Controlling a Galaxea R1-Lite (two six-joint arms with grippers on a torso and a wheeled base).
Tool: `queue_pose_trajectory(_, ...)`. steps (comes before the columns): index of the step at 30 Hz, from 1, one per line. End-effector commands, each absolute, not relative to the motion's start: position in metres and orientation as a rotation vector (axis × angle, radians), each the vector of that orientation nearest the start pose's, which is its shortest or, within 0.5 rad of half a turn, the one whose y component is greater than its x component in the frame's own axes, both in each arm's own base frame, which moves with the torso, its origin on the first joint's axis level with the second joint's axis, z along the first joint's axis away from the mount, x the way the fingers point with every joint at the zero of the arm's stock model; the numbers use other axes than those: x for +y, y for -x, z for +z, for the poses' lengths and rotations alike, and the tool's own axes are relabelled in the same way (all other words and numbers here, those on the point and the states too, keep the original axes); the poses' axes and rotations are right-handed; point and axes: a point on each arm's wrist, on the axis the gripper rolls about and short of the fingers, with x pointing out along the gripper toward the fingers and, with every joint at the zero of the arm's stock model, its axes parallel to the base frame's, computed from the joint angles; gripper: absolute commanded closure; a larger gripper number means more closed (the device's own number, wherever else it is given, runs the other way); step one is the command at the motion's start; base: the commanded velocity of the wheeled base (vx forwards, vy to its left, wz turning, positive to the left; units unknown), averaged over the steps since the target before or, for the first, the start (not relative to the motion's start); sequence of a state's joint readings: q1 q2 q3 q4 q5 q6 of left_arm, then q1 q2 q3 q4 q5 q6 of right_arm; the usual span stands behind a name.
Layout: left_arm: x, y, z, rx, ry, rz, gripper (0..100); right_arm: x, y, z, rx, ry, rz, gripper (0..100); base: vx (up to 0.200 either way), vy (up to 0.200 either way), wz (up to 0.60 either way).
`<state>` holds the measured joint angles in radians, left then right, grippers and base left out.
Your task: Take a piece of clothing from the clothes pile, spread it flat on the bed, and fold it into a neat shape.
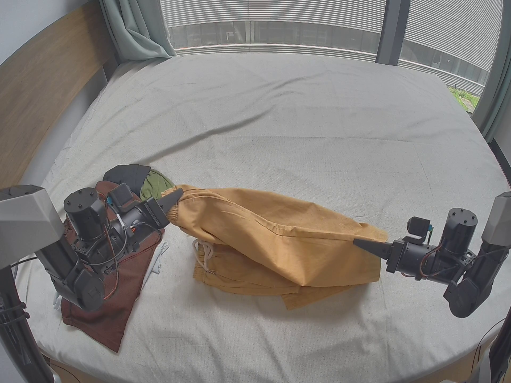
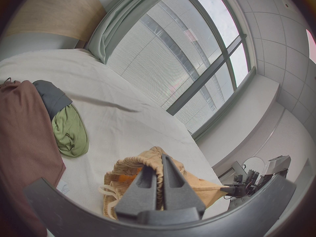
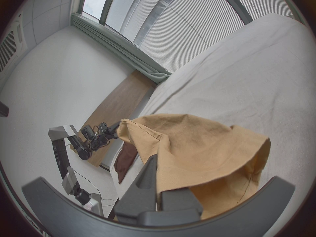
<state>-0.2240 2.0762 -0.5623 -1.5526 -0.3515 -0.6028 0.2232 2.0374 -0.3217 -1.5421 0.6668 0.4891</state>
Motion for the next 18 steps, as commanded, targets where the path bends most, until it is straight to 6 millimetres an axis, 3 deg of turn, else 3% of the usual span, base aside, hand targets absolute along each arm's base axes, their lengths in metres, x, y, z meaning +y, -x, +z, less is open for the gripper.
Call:
queue_pose_trajectory(1,-0.076,-0.315,0.118,0.075,0.585,-0.588,100,0.074,-0.264,0.099,0.288,-0.502,0.856,100,0.000,0.000,0.00)
queue_pose_trajectory(8,-0.065,-0.302,0.140,0.026,0.570,-0.649,100,0.071,-0.259,0.118,0.222,-0.507,0.866,100,0.000,0.000,0.00)
queue_pose_trajectory(18,-0.050,-0.296,0.150,0.009,0.555,-0.672,100,0.071,-0.260,0.124,0.196,-0.502,0.868,100,0.000,0.000,0.00)
